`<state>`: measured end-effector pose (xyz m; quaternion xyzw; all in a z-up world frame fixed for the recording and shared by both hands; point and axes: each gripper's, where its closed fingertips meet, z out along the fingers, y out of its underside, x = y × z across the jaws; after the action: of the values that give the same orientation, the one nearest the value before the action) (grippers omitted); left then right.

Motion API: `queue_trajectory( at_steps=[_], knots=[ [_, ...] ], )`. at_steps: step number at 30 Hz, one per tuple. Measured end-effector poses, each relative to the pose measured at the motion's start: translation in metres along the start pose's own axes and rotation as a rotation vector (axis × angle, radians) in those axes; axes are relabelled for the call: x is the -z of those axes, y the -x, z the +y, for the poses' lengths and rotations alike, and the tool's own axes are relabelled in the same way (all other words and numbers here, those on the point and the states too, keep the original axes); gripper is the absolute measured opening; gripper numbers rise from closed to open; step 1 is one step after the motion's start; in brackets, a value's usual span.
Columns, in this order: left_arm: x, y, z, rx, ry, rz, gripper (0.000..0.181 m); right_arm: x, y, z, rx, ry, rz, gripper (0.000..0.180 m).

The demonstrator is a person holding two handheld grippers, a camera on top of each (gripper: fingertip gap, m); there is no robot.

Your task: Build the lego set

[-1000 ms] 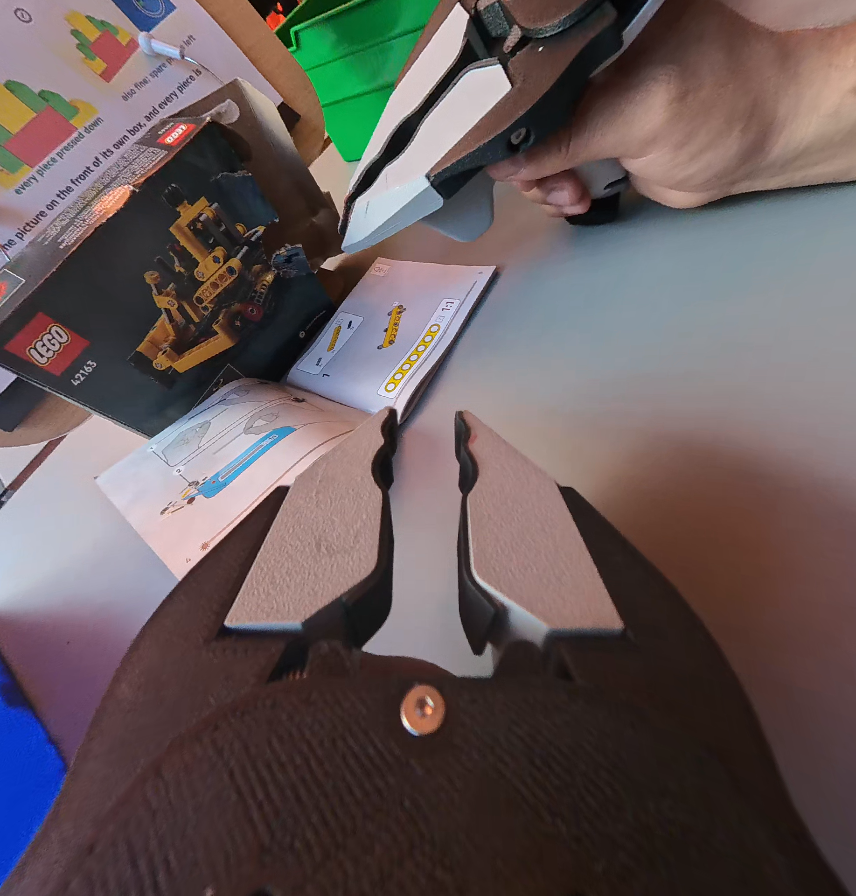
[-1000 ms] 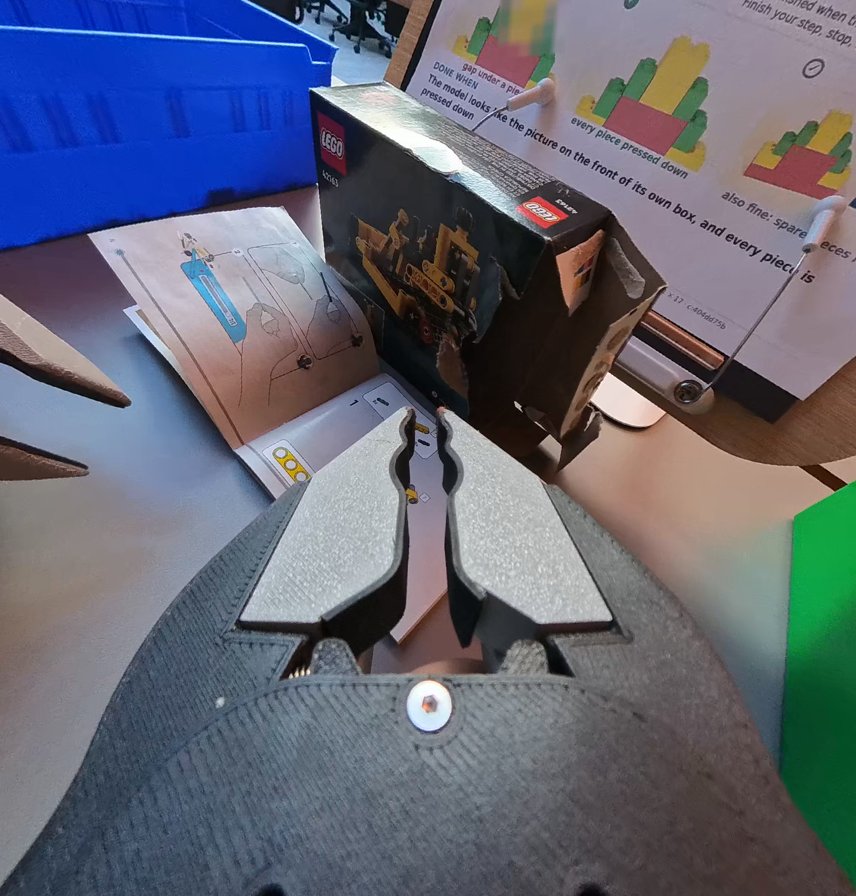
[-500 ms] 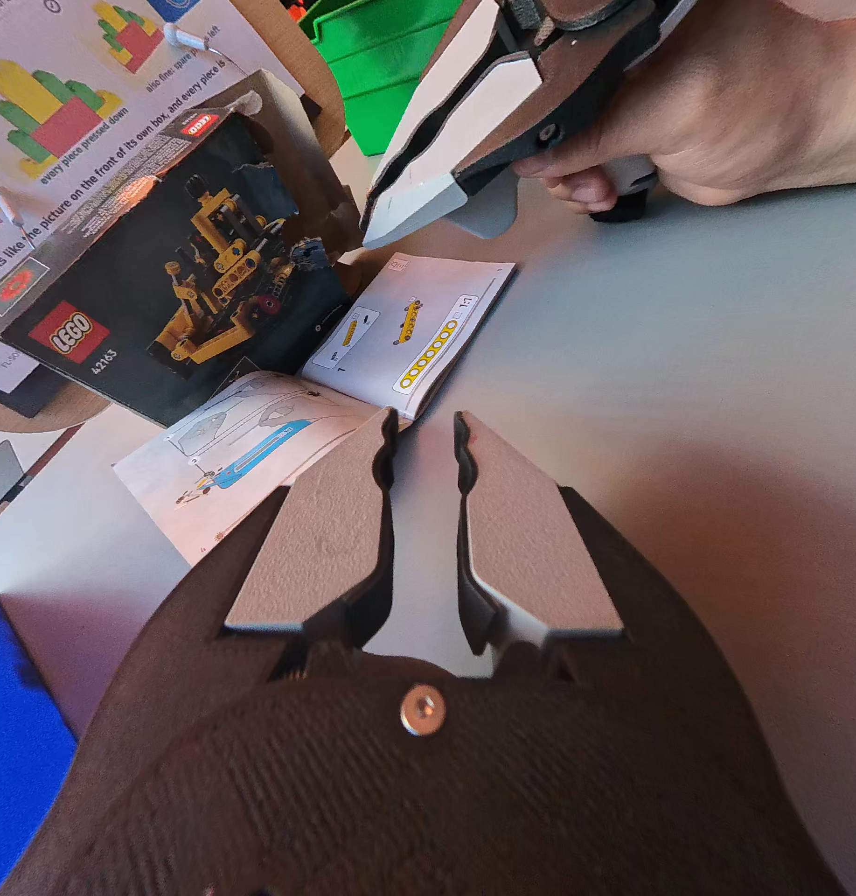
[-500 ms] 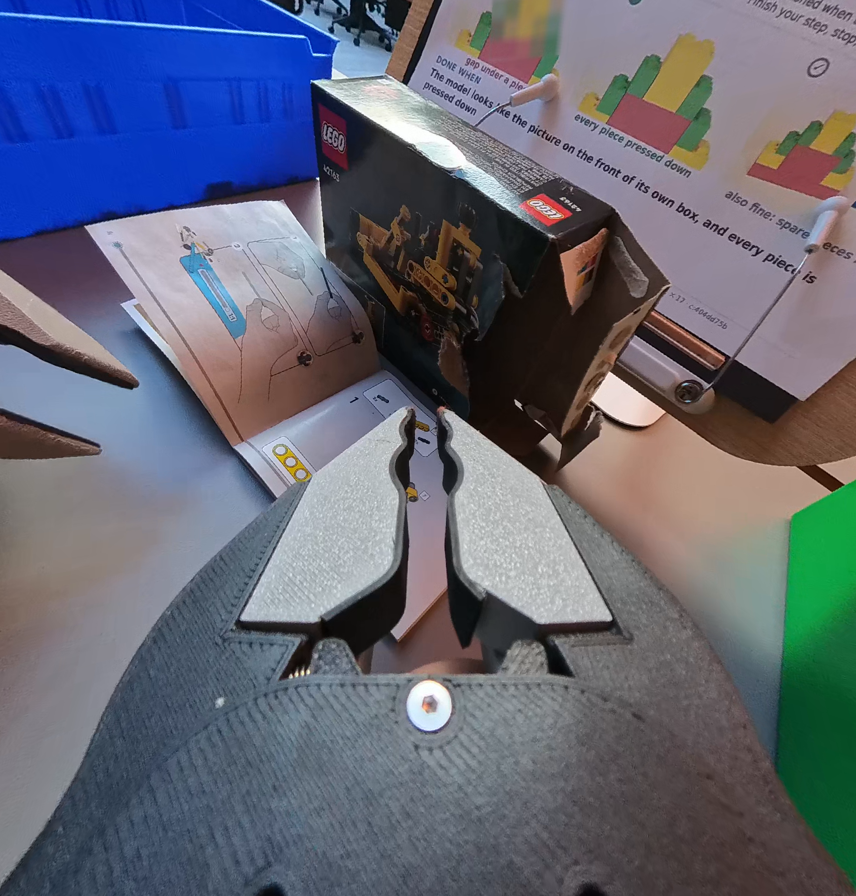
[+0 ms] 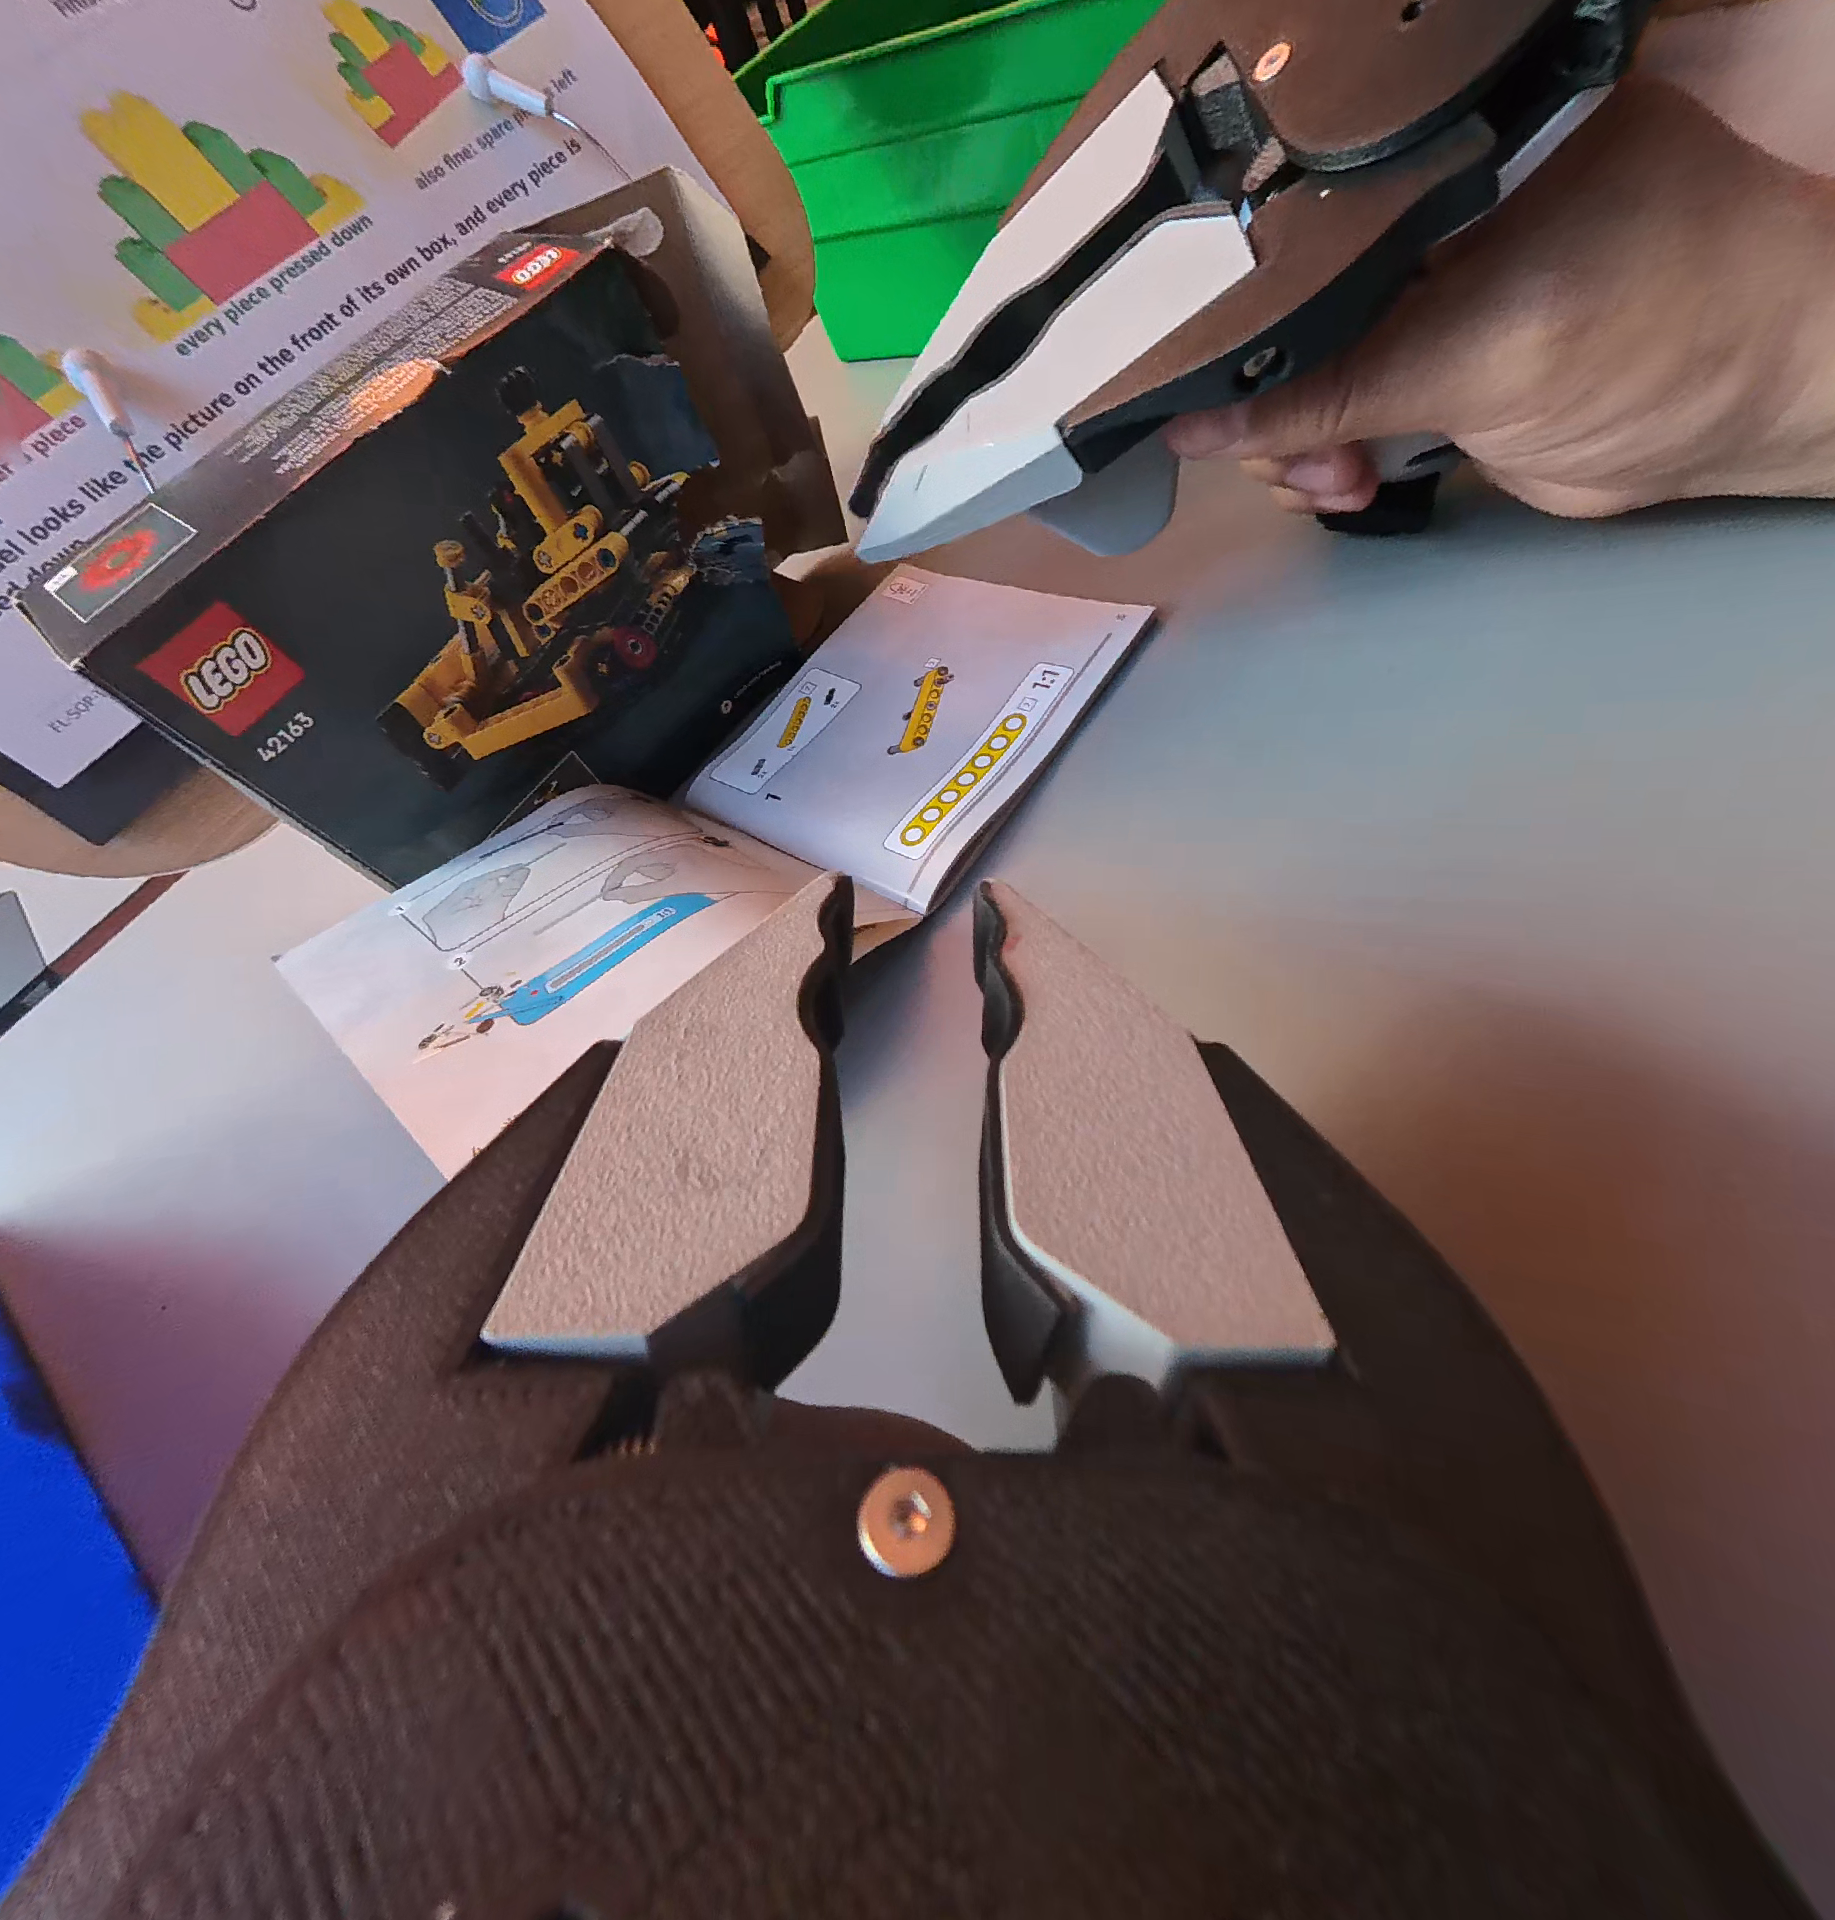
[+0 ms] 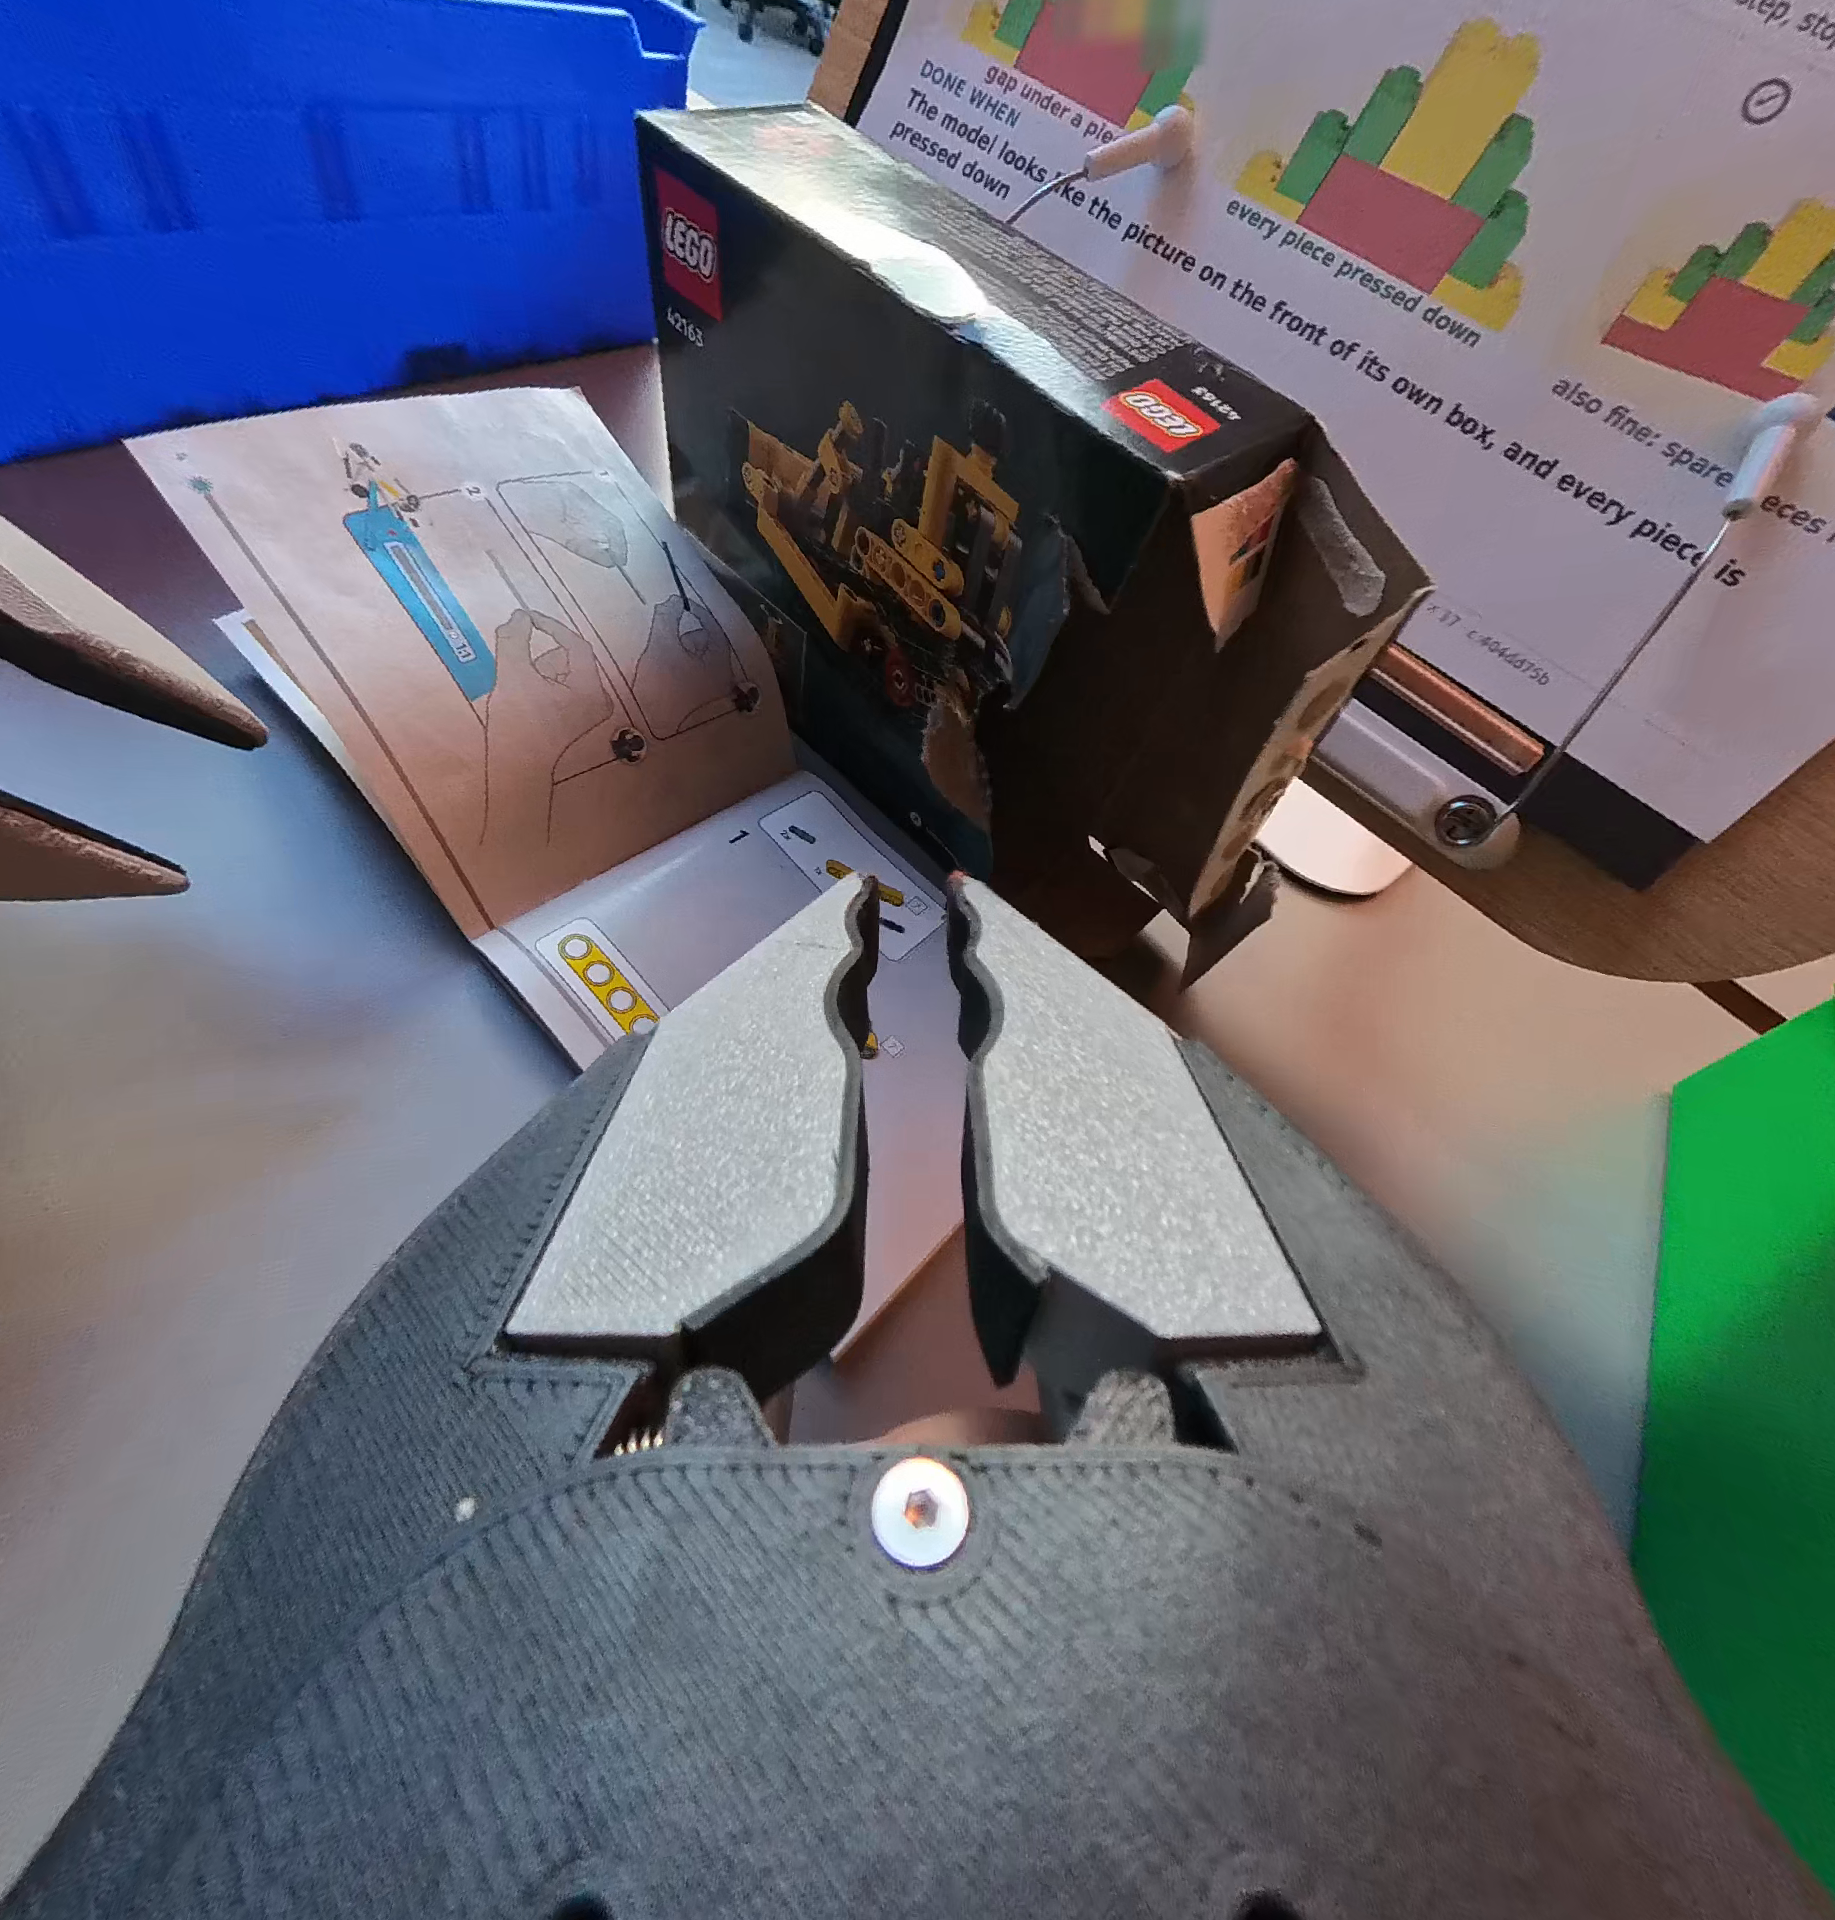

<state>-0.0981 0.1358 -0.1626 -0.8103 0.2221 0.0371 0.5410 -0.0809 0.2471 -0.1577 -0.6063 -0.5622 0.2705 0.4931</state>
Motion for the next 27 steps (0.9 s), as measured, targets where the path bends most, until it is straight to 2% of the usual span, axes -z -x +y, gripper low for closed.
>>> queue_trajectory(
  at_steps=[27],
  knots=[
    [0.003,-0.008,-0.003,0.051,-0.013,0.029,0.021,0.003,0.000,-0.002,-0.027,-0.025,-0.009,0.010]
  ],
)
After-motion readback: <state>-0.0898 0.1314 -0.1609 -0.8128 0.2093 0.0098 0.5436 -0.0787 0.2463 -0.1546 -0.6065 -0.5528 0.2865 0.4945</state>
